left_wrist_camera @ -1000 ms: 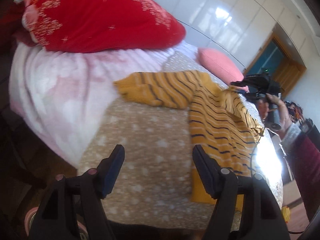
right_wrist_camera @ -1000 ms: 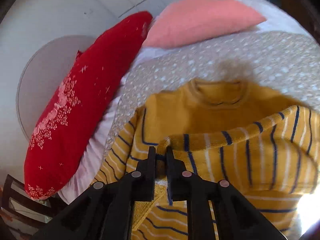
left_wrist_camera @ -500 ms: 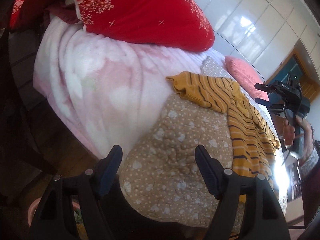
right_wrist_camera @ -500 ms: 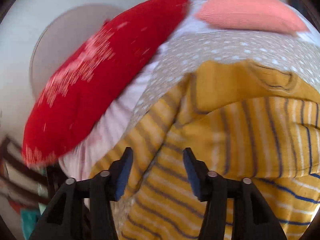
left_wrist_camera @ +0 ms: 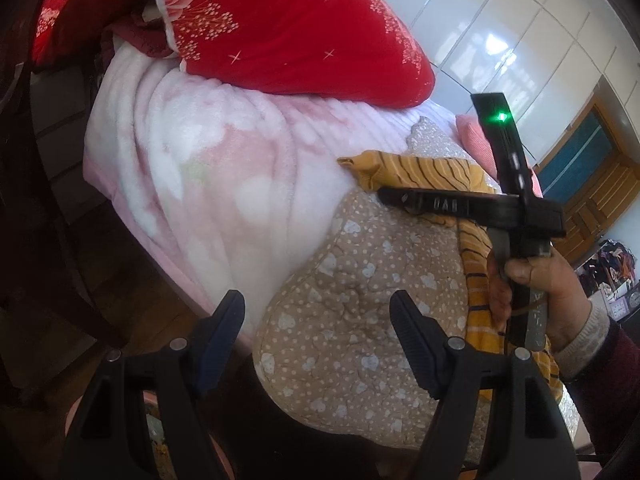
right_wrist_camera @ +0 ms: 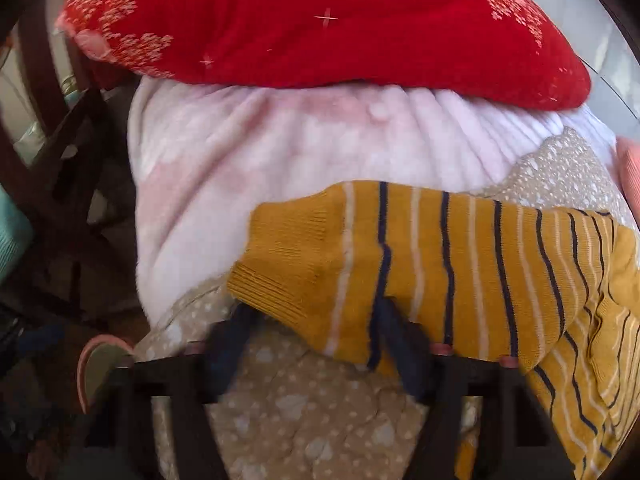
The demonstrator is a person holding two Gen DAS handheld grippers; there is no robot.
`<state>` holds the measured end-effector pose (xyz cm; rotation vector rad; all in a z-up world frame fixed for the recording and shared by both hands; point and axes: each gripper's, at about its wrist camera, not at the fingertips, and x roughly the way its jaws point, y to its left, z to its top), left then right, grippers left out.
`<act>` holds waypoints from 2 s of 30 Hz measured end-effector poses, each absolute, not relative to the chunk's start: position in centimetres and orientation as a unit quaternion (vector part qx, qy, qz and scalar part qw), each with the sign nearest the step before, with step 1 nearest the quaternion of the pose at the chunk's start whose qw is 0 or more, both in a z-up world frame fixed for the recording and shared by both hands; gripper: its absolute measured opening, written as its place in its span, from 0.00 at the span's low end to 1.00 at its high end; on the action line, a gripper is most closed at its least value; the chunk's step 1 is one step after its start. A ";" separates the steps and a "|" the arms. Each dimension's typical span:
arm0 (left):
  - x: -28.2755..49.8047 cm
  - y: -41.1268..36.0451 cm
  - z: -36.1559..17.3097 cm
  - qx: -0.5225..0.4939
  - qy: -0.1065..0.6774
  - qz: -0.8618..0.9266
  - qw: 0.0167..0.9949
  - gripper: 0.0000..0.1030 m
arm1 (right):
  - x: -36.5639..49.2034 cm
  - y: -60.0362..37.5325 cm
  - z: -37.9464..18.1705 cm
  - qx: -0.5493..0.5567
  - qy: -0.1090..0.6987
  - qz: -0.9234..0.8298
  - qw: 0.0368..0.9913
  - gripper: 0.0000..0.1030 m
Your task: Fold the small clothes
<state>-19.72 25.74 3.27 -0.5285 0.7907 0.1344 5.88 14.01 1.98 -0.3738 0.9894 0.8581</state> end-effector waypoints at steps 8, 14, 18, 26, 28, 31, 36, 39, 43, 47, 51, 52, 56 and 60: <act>-18.6 23.4 4.8 -0.227 0.379 0.036 0.896 0.72 | 9.4 -0.7 10.6 0.044 0.405 0.334 0.850 0.10; -17.1 20.6 5.2 -0.218 0.387 -0.001 0.896 0.72 | 13.0 -18.3 11.8 0.124 0.385 0.157 0.901 0.10; -15.7 18.5 5.6 -0.205 0.395 -0.023 0.895 0.72 | 14.3 -29.4 7.9 0.145 0.412 0.016 0.899 0.12; -11.9 14.7 5.2 -0.182 0.422 -0.072 0.885 0.75 | 6.2 -39.5 6.1 0.254 0.415 0.028 0.873 0.62; -10.6 13.6 4.5 -0.185 0.433 -0.092 0.877 0.75 | 3.8 -39.4 5.9 0.273 0.429 0.069 0.858 0.63; -8.5 12.0 2.9 -0.196 0.457 -0.116 0.860 0.75 | -0.2 -39.3 4.7 0.287 0.452 0.111 0.837 0.63; -7.2 10.3 2.0 -0.184 0.463 -0.121 0.859 0.78 | -6.1 -37.9 1.6 0.284 0.491 0.152 0.809 0.64; -7.4 9.9 2.1 -0.215 0.463 -0.167 0.843 0.78 | -8.6 -37.3 -0.3 0.282 0.503 0.161 0.801 0.65; -8.1 9.1 1.6 -0.241 0.463 -0.197 0.830 0.76 | -10.4 -35.8 -1.8 0.318 0.469 0.182 0.804 0.71; -9.2 8.2 1.6 -0.240 0.462 -0.222 0.825 0.76 | -11.4 -33.8 -2.6 0.359 0.452 0.226 0.784 0.73; -9.7 7.0 1.2 -0.234 0.469 -0.233 0.819 0.76 | -12.9 -31.1 -3.5 0.368 0.432 0.250 0.784 0.73; -9.7 6.6 1.4 -0.223 0.471 -0.225 0.823 0.74 | -13.3 -30.7 -3.7 0.372 0.424 0.245 0.788 0.73; -9.3 6.9 1.8 -0.225 0.487 -0.183 0.824 0.08 | -13.9 -30.4 -4.1 0.373 0.423 0.215 0.797 0.13; -11.8 7.7 4.9 -0.230 0.449 -0.170 0.846 0.08 | -15.2 -32.6 -3.0 0.414 0.396 0.229 0.787 0.11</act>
